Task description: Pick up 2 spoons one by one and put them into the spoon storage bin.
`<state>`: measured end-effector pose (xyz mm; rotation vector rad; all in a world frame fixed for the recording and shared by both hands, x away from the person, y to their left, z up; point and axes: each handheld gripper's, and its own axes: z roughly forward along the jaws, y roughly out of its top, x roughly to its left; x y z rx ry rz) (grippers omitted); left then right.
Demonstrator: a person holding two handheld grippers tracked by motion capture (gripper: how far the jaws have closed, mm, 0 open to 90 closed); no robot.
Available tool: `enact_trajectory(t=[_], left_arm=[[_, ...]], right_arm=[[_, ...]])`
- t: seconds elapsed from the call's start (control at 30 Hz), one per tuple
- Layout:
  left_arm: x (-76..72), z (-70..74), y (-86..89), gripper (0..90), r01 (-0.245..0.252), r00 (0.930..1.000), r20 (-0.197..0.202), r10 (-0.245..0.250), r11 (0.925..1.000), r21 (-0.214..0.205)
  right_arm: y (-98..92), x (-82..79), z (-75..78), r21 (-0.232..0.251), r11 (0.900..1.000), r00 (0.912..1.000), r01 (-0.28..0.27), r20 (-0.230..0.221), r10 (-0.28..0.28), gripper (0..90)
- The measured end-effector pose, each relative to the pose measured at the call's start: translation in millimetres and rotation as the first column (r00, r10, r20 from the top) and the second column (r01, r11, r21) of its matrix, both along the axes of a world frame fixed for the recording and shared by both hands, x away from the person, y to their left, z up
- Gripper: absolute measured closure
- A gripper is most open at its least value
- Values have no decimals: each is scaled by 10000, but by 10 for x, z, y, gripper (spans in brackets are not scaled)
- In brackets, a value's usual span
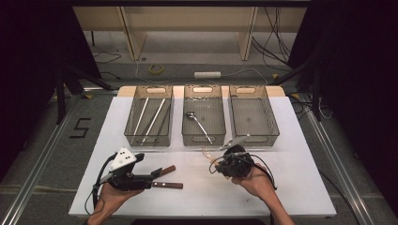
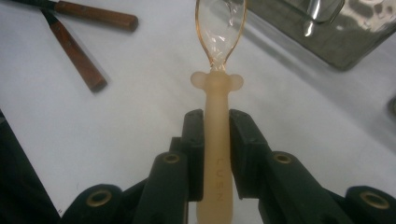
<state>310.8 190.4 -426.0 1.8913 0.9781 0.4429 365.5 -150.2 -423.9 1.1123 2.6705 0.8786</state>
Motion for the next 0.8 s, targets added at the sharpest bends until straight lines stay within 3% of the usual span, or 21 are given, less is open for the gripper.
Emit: enact_trajectory(t=[0.8], left_arm=[[5,-4,14,156,-66,10000,-64,66,10000,-11]], right_arm=[[221,472,365,563,9984,9984,82,552,-113,777]])
